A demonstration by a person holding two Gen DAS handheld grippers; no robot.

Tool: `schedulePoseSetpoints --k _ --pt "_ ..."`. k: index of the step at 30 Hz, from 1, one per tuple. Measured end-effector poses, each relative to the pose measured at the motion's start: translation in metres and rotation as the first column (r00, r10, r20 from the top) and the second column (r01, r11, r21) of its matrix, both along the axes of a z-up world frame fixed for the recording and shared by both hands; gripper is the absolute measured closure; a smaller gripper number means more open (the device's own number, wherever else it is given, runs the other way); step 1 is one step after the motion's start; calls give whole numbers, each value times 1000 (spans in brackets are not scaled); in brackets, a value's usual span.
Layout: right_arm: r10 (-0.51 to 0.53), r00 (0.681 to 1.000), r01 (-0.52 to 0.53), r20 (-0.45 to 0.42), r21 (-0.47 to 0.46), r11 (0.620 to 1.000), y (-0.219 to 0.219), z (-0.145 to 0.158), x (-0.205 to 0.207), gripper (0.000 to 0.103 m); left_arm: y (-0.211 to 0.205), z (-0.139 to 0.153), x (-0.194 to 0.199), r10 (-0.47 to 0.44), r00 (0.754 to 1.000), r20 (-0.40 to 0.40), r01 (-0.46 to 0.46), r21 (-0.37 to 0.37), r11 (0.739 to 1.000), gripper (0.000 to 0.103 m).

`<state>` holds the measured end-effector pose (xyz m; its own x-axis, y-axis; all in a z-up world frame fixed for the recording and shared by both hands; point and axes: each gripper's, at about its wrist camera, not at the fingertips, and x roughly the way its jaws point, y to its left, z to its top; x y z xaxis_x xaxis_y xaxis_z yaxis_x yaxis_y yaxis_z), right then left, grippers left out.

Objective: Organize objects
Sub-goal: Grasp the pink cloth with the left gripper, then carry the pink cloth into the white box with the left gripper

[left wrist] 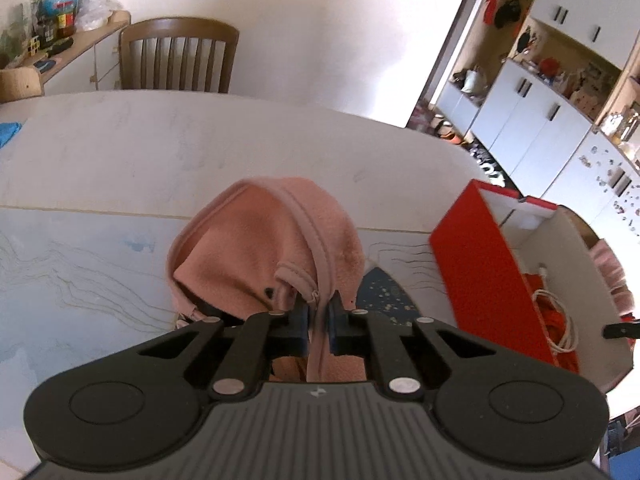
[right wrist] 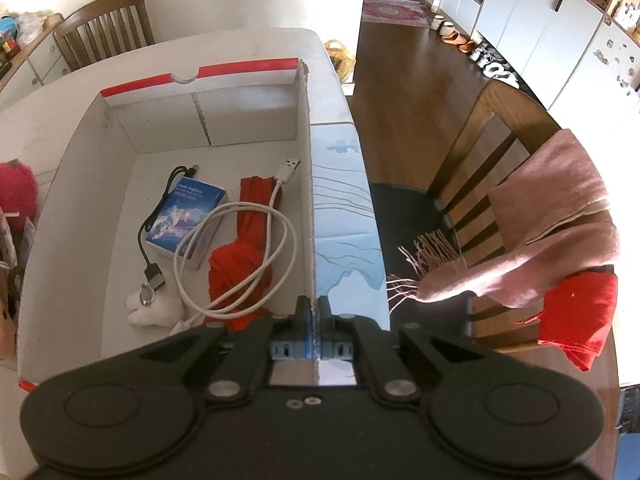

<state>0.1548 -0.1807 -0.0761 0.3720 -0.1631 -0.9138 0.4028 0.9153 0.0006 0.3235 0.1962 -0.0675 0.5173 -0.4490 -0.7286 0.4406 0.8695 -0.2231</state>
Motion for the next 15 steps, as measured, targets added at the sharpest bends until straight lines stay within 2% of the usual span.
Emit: schedulePoseSetpoints --k 7,15 --pt "26 1000 -26 8 24 999 -3 1 -2 102 13 33 -19 -28 1000 -3 27 -89 996 95" --pt "87 996 -88 33 49 995 -7 1 -7 101 7 86 -50 -44 997 56 52 -140 989 95"
